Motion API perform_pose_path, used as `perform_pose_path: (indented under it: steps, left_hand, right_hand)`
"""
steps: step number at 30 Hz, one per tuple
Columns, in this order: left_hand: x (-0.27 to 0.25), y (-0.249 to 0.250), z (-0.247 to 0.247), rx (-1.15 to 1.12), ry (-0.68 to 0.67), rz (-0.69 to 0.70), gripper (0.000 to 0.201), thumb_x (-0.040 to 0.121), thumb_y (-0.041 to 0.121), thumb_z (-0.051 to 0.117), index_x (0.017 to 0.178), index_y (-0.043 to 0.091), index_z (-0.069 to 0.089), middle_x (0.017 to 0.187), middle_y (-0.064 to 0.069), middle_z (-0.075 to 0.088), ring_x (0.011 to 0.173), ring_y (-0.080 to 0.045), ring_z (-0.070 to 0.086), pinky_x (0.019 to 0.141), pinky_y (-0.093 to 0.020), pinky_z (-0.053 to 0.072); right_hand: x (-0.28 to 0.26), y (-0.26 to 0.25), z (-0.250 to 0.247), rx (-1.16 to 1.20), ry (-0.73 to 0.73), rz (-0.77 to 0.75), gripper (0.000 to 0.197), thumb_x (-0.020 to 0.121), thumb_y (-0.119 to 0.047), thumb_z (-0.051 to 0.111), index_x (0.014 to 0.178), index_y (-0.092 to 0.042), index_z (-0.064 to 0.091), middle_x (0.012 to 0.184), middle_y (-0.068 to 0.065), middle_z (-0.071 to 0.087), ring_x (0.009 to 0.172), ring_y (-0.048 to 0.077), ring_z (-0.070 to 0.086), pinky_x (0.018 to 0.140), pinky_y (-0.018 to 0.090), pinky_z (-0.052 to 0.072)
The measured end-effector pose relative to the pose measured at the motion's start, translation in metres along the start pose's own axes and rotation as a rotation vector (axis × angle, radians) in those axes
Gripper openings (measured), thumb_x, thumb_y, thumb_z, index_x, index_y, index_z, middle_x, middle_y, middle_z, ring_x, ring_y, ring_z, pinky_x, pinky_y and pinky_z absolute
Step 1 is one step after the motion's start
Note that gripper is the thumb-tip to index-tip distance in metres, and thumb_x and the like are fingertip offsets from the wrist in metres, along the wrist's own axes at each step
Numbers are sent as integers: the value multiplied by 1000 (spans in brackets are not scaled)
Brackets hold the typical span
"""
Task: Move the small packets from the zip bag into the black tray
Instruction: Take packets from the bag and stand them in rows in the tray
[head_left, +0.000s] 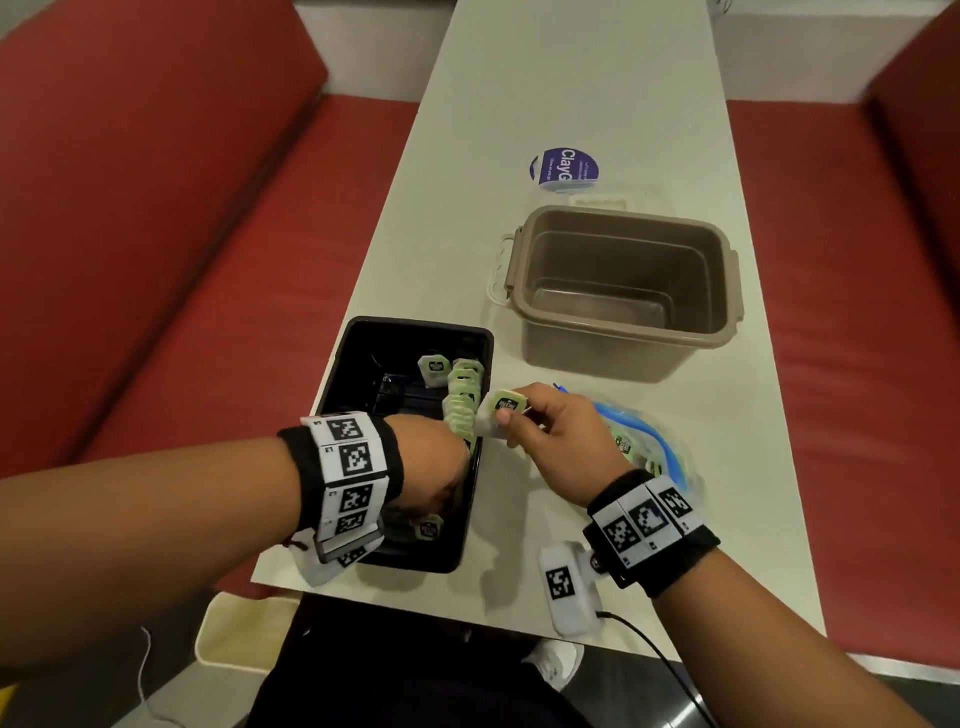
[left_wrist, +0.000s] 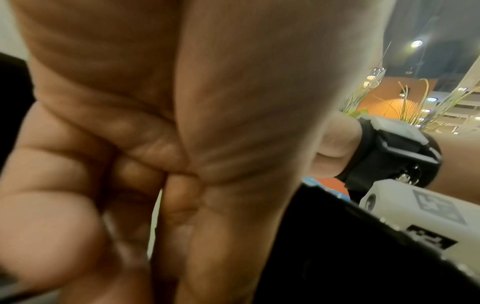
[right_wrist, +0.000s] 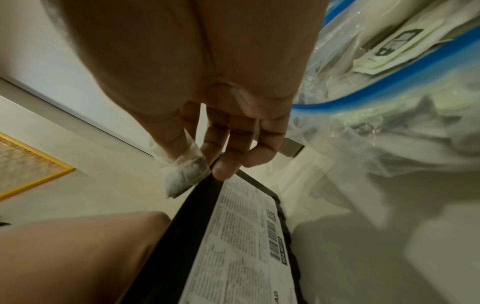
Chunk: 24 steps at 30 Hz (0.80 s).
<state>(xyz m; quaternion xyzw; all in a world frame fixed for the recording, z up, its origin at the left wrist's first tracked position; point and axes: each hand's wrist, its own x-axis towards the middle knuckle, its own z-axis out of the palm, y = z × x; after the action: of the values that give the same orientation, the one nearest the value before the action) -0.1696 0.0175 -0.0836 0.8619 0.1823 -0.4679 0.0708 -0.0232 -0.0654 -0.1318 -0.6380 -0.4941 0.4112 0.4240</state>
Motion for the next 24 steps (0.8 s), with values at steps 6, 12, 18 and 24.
perform_pose_path:
  steps: [6, 12, 18, 24]
  left_hand:
    - [12, 3, -1, -20, -52, -47, 31, 93, 35, 63, 115, 14, 67, 110, -2, 67, 102, -22, 63, 76, -30, 44]
    - [4, -16, -10, -75, 53, -18, 22, 82, 38, 70, 87, 17, 74, 81, 3, 69, 75, -18, 63, 71, -32, 55]
    - [-20, -50, -32, -597, 366, 19, 28, 75, 43, 82, 94, 26, 71, 81, 14, 74, 77, -2, 67, 75, -21, 51]
    - [-25, -45, -23, -718, 627, -51, 33, 73, 42, 83, 76, 13, 67, 68, -4, 64, 58, -10, 52, 61, -35, 46]
  right_hand:
    - [1, 1, -3, 6, 6, 4, 19, 95, -17, 63, 84, -32, 64, 73, -11, 64, 65, 3, 59, 67, 20, 49]
    - [2, -1, -8, 15, -12, 17, 15, 94, -15, 64, 87, -28, 67, 72, -7, 67, 64, 3, 61, 70, 28, 54]
    - [10, -5, -9, 101, 60, 0, 5, 88, -13, 72, 87, -18, 72, 70, 1, 73, 64, 12, 66, 70, 41, 58]
    - [22, -26, -5, 110, 73, -88, 15, 87, -12, 73, 81, -25, 70, 67, -1, 70, 61, 9, 62, 61, 20, 49]
